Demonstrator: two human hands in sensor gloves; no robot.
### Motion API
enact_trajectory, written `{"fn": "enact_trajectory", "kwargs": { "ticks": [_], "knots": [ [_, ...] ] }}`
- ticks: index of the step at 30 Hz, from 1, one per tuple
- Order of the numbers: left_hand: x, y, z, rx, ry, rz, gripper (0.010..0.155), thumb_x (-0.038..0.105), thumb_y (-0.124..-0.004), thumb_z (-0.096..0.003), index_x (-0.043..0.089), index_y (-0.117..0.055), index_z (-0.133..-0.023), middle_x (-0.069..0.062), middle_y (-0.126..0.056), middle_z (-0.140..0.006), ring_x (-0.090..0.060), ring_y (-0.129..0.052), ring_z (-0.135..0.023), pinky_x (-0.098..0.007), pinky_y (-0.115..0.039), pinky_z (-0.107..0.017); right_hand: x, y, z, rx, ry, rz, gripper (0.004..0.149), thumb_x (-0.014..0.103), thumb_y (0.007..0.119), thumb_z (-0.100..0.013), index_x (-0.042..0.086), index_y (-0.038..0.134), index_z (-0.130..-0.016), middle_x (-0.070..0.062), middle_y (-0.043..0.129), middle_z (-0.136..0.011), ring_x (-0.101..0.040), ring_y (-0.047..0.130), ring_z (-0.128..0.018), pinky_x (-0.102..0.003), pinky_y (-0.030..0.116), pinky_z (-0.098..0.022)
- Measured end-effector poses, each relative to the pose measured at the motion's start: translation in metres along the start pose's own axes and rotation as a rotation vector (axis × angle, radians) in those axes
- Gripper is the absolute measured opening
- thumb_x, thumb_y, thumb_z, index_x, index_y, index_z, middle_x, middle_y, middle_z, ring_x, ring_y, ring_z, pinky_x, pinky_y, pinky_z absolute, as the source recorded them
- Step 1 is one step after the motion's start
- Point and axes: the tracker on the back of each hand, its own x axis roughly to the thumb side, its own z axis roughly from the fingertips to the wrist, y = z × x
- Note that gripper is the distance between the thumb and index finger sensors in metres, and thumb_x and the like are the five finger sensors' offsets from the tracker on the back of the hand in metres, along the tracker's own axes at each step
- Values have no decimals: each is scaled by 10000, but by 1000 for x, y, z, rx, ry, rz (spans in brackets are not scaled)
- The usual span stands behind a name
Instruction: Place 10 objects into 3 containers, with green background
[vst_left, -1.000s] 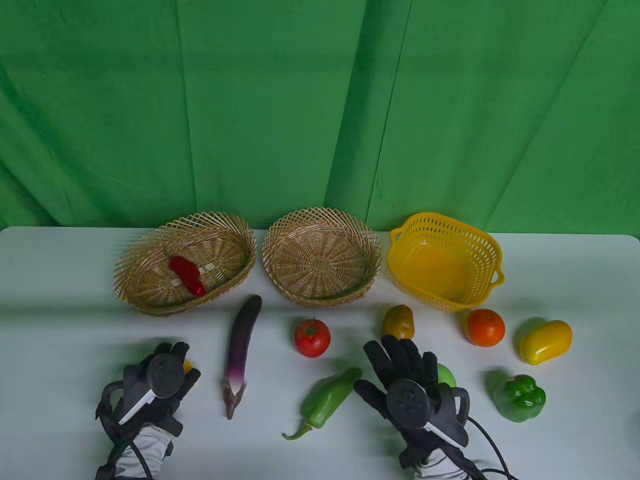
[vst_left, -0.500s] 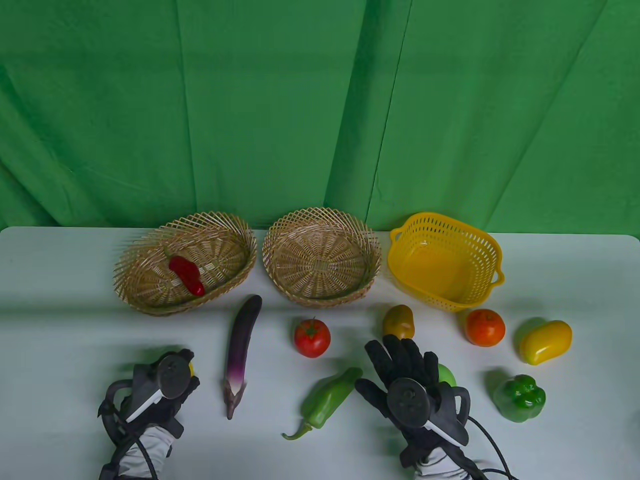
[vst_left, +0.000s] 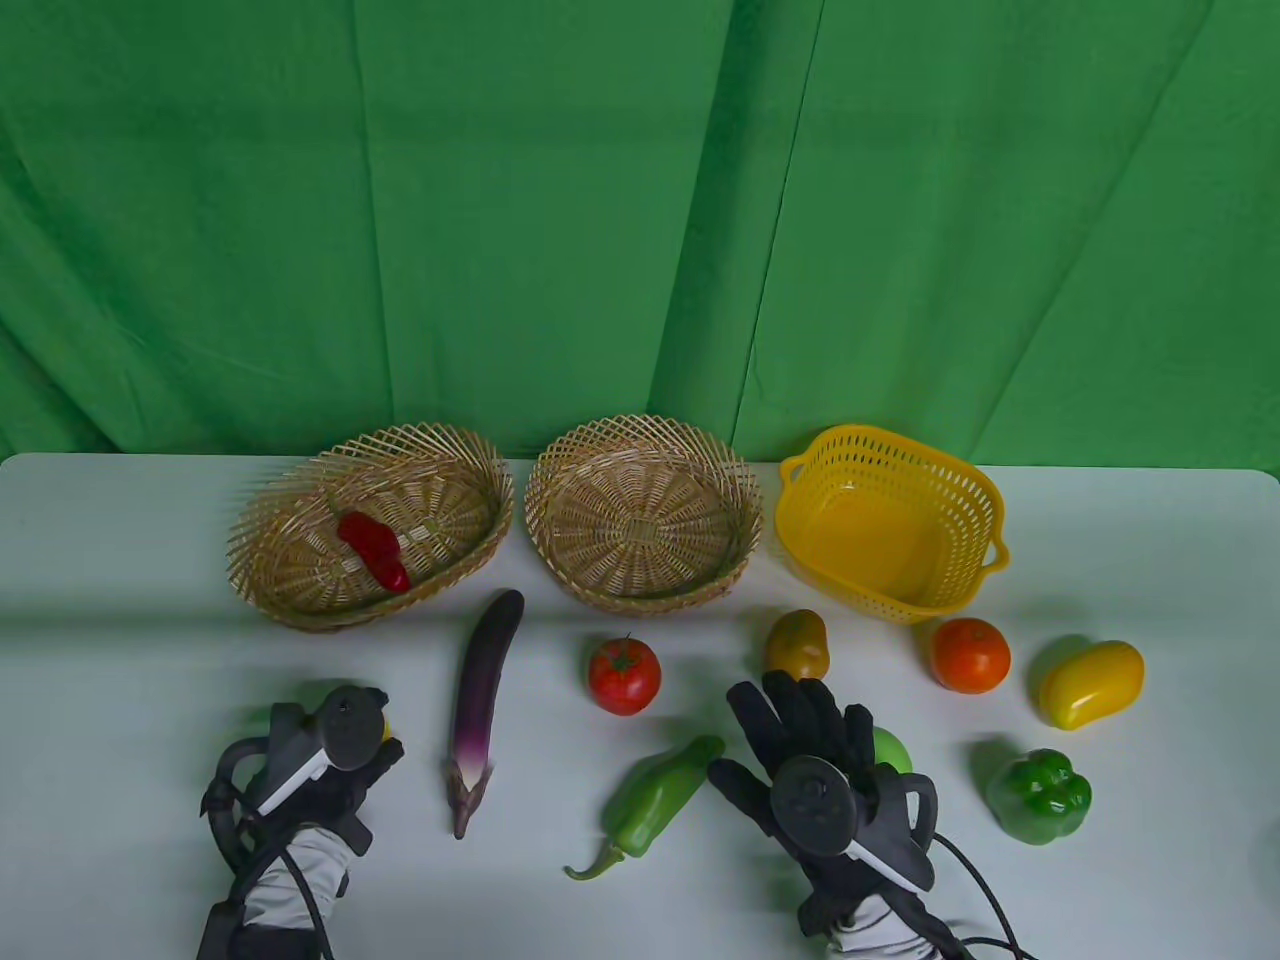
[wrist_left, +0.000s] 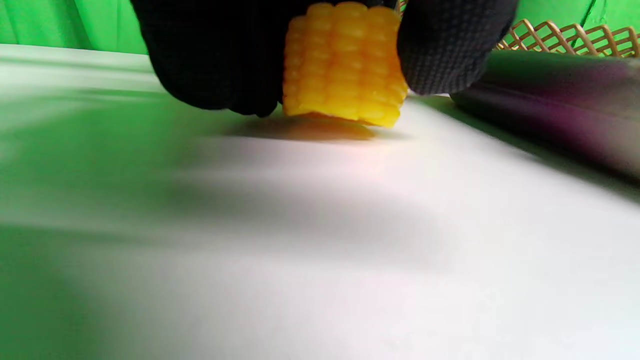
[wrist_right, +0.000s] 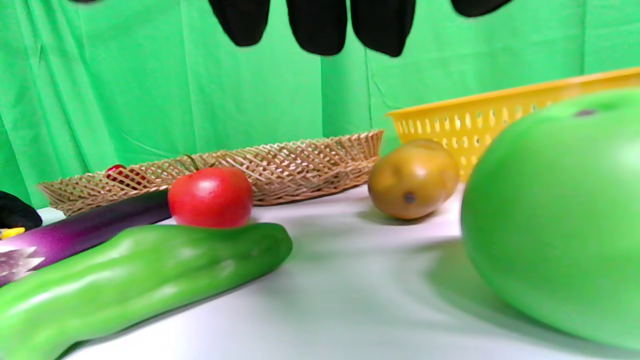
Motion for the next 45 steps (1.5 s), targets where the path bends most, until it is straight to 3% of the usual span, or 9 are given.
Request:
{"fn": "enact_trajectory", "kwargs": {
  "ticks": [6, 20, 33, 45],
  "knots": [
    [0, 8, -1, 10, 2, 40, 670, 509, -759, -522, 252, -571, -1112, -147, -769, -1058, -361, -872, -827, -443, -801, -580, 0, -2, 0, -6, -1, -10, 755, 691, 500, -537, 289, 424, -1172, -153, 435, -1263, -495, 441, -1119, -764, 337, -762],
    [3, 49, -2, 130, -10, 82, 671, 504, -750, -528, 249, -554, -1117, -147, -742, -1072, -357, -851, -844, -443, -793, -592, 0, -4, 2, -23, -5, -21, 756, 691, 500, -537, 291, 422, -1173, -152, 431, -1264, -493, 438, -1121, -763, 335, -764],
    [4, 96, -30, 307, 43, 38, 673, 495, -757, -522, 261, -544, -1116, -137, -721, -1085, -351, -831, -873, -441, -784, -617, -1, -5, 2, -31, 5, -5, 756, 690, 501, -538, 287, 425, -1173, -155, 433, -1263, -496, 438, -1120, -763, 337, -763],
    [5, 97, -77, 213, 189, -88, 677, 510, -757, -516, 282, -540, -1116, -113, -724, -1091, -330, -836, -888, -436, -786, -628, -4, -6, 1, -35, 21, 9, 756, 688, 503, -537, 285, 429, -1172, -157, 436, -1262, -497, 442, -1119, -764, 338, -762]
  ]
}}
